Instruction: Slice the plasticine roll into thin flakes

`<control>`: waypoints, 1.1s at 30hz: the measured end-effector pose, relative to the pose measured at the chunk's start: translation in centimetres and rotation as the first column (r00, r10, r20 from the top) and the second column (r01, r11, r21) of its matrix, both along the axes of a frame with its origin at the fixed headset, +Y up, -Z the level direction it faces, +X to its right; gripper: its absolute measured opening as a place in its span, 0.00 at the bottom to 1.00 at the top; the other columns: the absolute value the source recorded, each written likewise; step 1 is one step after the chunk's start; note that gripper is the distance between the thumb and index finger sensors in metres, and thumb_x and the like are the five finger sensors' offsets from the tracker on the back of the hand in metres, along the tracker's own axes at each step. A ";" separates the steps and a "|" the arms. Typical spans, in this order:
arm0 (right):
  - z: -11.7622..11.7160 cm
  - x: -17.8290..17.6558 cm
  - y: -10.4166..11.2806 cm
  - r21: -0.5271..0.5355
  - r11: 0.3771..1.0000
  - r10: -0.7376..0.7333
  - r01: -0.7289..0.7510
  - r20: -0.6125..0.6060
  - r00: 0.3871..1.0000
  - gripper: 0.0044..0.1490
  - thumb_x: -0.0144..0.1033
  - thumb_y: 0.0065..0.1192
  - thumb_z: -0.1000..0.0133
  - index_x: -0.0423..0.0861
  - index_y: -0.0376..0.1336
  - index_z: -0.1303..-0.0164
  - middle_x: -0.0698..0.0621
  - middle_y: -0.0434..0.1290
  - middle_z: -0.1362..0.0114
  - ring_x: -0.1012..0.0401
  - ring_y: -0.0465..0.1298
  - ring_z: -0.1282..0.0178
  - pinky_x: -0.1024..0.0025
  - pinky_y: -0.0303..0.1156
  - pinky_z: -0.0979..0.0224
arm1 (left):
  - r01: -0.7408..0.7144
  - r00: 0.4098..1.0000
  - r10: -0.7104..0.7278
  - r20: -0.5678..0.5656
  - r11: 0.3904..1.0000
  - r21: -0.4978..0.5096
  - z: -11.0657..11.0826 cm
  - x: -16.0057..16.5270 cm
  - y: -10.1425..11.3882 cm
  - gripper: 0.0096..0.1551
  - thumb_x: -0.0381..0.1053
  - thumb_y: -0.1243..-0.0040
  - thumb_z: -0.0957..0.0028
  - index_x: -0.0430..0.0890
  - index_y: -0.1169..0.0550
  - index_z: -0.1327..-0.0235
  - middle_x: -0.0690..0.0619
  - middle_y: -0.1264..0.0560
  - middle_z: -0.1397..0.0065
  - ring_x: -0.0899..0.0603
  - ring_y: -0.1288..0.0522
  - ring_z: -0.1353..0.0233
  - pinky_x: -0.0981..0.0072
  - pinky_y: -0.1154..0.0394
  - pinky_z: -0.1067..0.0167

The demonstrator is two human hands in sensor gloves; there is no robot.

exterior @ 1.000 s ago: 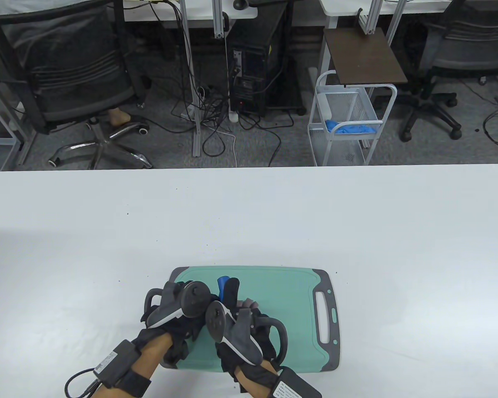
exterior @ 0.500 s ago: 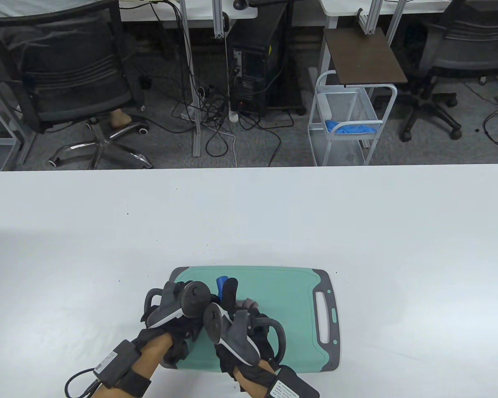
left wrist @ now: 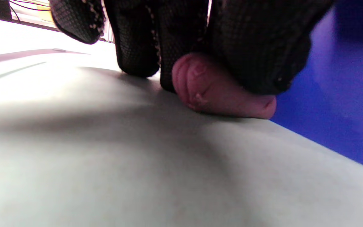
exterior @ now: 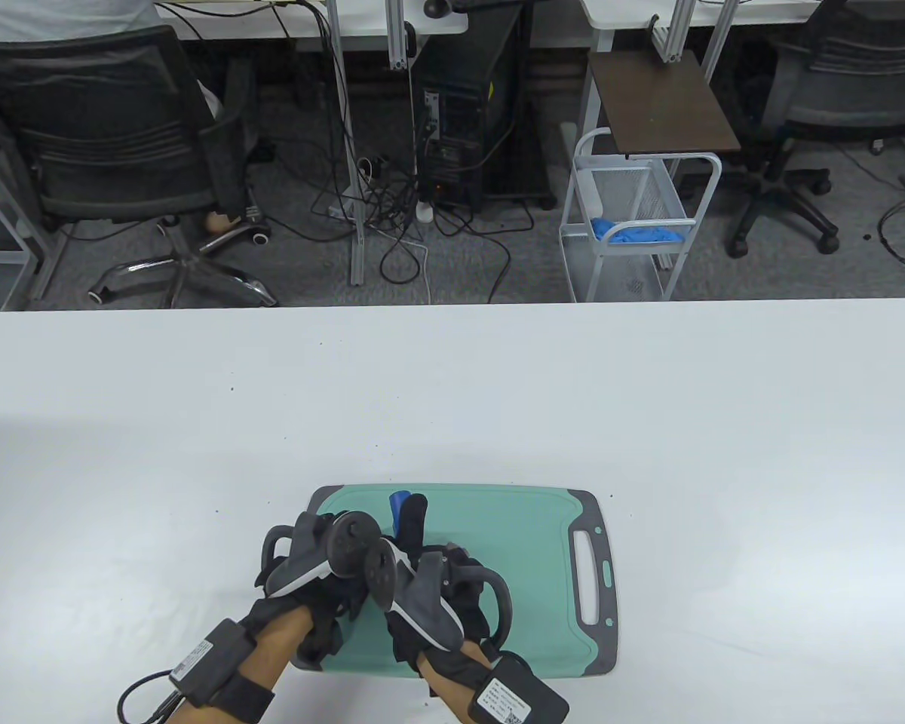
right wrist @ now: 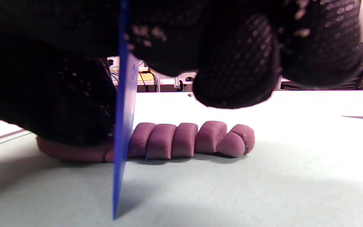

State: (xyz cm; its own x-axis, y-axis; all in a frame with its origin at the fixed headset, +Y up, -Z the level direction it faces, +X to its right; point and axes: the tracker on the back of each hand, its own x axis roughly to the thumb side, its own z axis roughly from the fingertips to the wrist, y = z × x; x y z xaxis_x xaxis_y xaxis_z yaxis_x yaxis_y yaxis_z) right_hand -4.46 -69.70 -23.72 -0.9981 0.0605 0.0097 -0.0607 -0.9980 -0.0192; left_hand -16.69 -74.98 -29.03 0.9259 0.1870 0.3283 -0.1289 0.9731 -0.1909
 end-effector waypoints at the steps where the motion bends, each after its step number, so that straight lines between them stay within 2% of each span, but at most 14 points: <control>1: 0.1 0.1 0.0 0.002 1.000 0.003 -0.003 -0.002 1.000 0.56 0.46 0.65 0.50 0.45 0.37 0.23 0.51 0.79 0.67 0.50 0.83 0.64 0.44 0.78 0.54 | 0.000 1.000 0.000 0.001 1.000 -0.001 0.0 0.0 0.0 0.27 0.62 0.26 0.69 0.59 0.12 0.54 0.60 0.14 0.42 0.41 0.21 0.27 0.39 0.29 0.29; 7: 0.1 0.3 0.0 -0.007 1.000 -0.001 0.001 0.003 1.000 0.56 0.47 0.65 0.50 0.45 0.37 0.23 0.51 0.79 0.67 0.50 0.83 0.64 0.44 0.78 0.54 | 0.056 0.998 -0.055 0.030 0.998 -0.033 0.1 0.1 0.2 0.28 0.64 0.31 0.65 0.59 0.14 0.49 0.60 0.16 0.39 0.40 0.23 0.26 0.39 0.30 0.29; 12: 0.1 0.3 0.0 -0.013 1.000 -0.003 0.003 0.004 1.000 0.56 0.47 0.65 0.50 0.45 0.37 0.23 0.51 0.79 0.67 0.50 0.83 0.64 0.45 0.78 0.54 | 0.129 0.992 -0.127 0.025 0.976 -0.174 0.1 -0.1 0.5 0.30 0.60 0.33 0.60 0.63 0.21 0.39 0.59 0.22 0.29 0.38 0.29 0.21 0.38 0.34 0.26; 20: 0.5 0.6 0.1 -0.026 1.000 -0.013 0.012 -0.011 1.000 0.56 0.47 0.66 0.51 0.45 0.37 0.24 0.51 0.79 0.67 0.50 0.83 0.64 0.45 0.78 0.54 | 0.123 0.992 -0.123 0.012 0.987 -0.099 0.1 0.0 0.5 0.30 0.58 0.28 0.63 0.64 0.18 0.43 0.60 0.17 0.35 0.39 0.24 0.25 0.38 0.31 0.28; 33: 1.7 1.6 1.6 -0.014 0.996 -0.084 0.084 0.000 0.996 0.55 0.47 0.67 0.51 0.45 0.39 0.23 0.50 0.79 0.67 0.49 0.83 0.64 0.44 0.78 0.54 | 0.095 0.995 -0.097 -0.020 0.993 -0.073 0.1 -0.4 0.6 0.32 0.59 0.25 0.68 0.59 0.19 0.45 0.62 0.15 0.38 0.40 0.22 0.26 0.38 0.31 0.28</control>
